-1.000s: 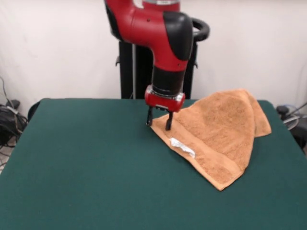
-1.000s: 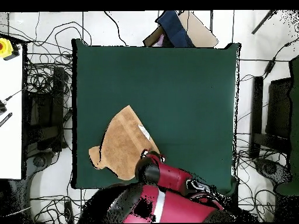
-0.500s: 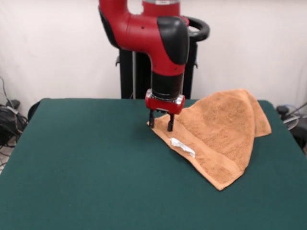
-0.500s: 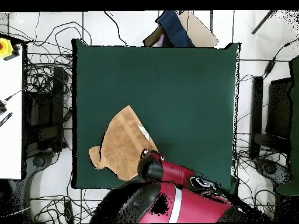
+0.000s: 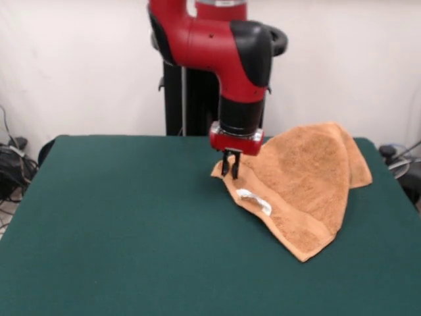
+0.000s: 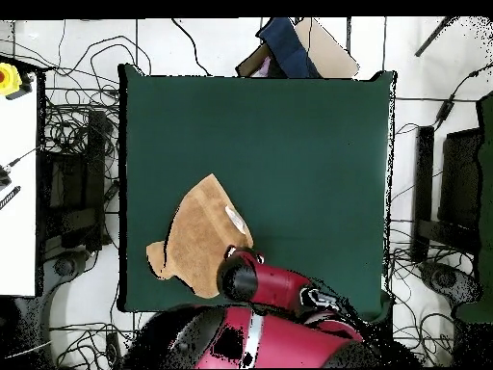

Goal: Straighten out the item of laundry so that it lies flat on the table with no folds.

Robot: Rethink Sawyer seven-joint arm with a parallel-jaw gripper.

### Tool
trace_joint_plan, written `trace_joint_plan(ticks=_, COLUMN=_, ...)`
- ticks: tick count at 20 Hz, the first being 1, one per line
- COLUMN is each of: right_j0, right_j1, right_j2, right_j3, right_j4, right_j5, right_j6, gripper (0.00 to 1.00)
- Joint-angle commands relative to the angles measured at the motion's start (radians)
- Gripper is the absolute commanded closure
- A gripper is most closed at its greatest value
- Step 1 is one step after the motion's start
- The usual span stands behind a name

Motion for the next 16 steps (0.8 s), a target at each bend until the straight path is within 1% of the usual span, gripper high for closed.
trace_joint_plan(ticks=1, right_j0=0.113, right_j1=-0.066, right_j2=-0.057, right_j3=-0.138, right_j4=0.055, right_j5=0.119, right_j6=0.112, gripper=1.00)
trace_joint_plan(ticks=4, right_j0=0.113, right_j1=-0.130, right_j2=-0.087, right_j3=-0.147, right_j4=0.035, right_j5=0.187, right_j6=0.080, gripper=1.00)
trace_joint_plan(ticks=8, right_j0=0.079, right_j1=-0.190, right_j2=-0.100, right_j3=-0.162, right_j4=-0.018, right_j5=0.218, right_j6=0.036, gripper=1.00)
trace_joint_plan(ticks=12, right_j0=0.070, right_j1=-0.230, right_j2=-0.121, right_j3=-0.170, right_j4=-0.062, right_j5=0.228, right_j6=0.024, gripper=1.00)
trace_joint_plan(ticks=16, right_j0=0.066, right_j1=-0.257, right_j2=-0.146, right_j3=-0.168, right_j4=-0.099, right_j5=0.201, right_j6=0.040, gripper=1.00)
